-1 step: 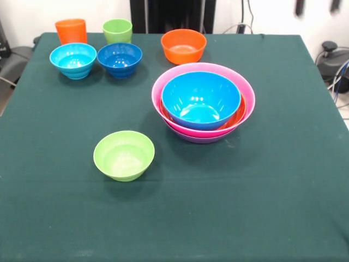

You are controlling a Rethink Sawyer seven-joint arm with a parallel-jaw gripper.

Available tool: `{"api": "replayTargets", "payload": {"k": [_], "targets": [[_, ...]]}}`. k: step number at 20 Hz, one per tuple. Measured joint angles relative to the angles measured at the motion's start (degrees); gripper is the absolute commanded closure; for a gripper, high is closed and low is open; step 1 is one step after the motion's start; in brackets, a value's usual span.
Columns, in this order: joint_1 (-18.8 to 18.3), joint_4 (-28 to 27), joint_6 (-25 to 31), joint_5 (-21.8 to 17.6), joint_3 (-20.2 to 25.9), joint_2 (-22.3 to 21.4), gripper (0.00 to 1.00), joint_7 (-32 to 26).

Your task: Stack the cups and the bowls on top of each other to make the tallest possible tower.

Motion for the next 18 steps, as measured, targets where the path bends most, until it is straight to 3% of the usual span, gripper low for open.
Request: {"api": "replayTargets", "payload": {"k": [3,4,7,9,13,18], "targets": [[0.6,0.0,-14.9,-3.4,-0.6,5.2,0.0,0.0],[0.7,0.0,-24.7,-6.1,-1.7,8.8,0.0,0.0],[2.3,0.2,-40.4,-9.5,-5.6,13.7,0.0,0.0],[3.3,1.0,-47.7,-9.8,-7.9,15.5,0.0,0.0],[2.6,4.1,-55.2,-8.0,-8.3,17.6,0.0,0.1],[2.7,7.7,-55.5,-4.0,-9.7,18.3,0.0,0.2]]}}
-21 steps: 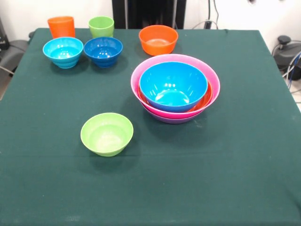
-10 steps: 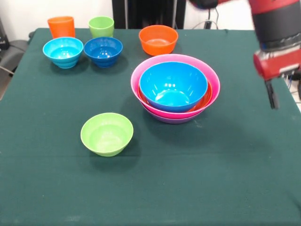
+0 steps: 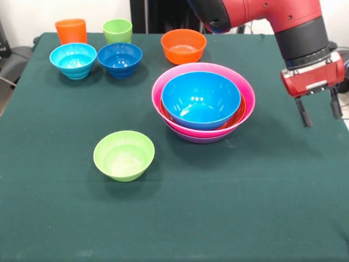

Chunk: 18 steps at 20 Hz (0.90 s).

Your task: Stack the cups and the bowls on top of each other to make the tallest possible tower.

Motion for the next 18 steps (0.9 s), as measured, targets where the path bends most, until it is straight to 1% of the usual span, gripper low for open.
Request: {"api": "replayTargets", "payload": {"k": [5,8,11,12,15,16,18], "targets": [[3.6,2.9,0.0,3.4,-3.5,-1.6,0.0,0.0],[6.7,5.0,0.0,5.5,-6.1,-4.1,0.0,0.0],[8.6,6.2,0.0,6.2,-7.6,-6.4,0.0,0.0],[8.6,6.6,0.0,6.2,-7.4,-6.9,0.0,0.0],[6.5,7.6,-0.4,5.6,-4.6,-7.7,0.0,0.0],[5.0,7.6,-2.5,4.8,-3.1,-7.4,0.0,0.0],[4.8,7.4,-6.1,4.3,-3.2,-7.1,0.0,0.0]]}}
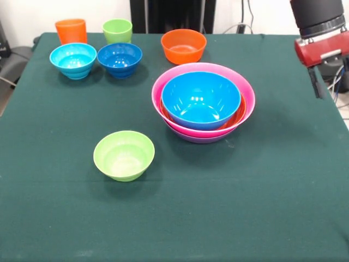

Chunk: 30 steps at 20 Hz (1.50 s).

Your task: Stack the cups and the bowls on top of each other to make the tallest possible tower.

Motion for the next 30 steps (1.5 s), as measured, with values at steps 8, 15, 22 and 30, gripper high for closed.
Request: {"api": "replayTargets", "payload": {"k": [8,15,22,30], "targets": [[6.5,-1.2,-28.0,1.7,-6.6,0.8,0.0,0.0],[11.0,-1.1,-31.9,2.9,-11.6,-3.5,0.0,0.0],[-10.6,-1.6,-2.3,-2.5,9.7,4.2,0.0,0.0],[-23.0,-4.1,42.2,-1.3,14.7,11.7,0.0,-1.1]]}}
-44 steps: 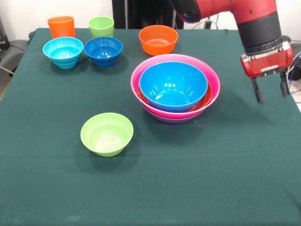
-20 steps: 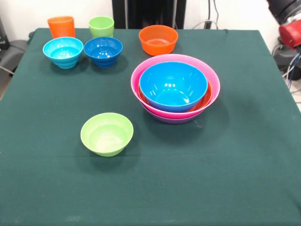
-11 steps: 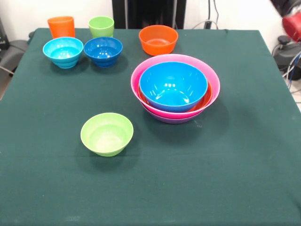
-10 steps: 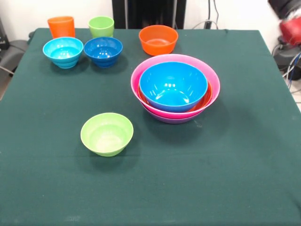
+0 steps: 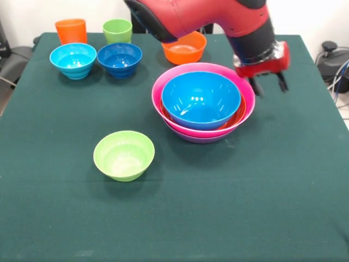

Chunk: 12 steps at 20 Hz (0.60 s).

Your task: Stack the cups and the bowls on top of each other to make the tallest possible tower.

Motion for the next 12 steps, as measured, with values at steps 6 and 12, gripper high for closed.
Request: {"api": "replayTargets", "payload": {"k": [6,12], "targets": [[2.0,-2.3,16.7,0.0,0.1,-2.0,0.0,-1.1],[4.3,-4.0,18.2,-0.1,1.5,-3.8,0.0,-1.1]]}}
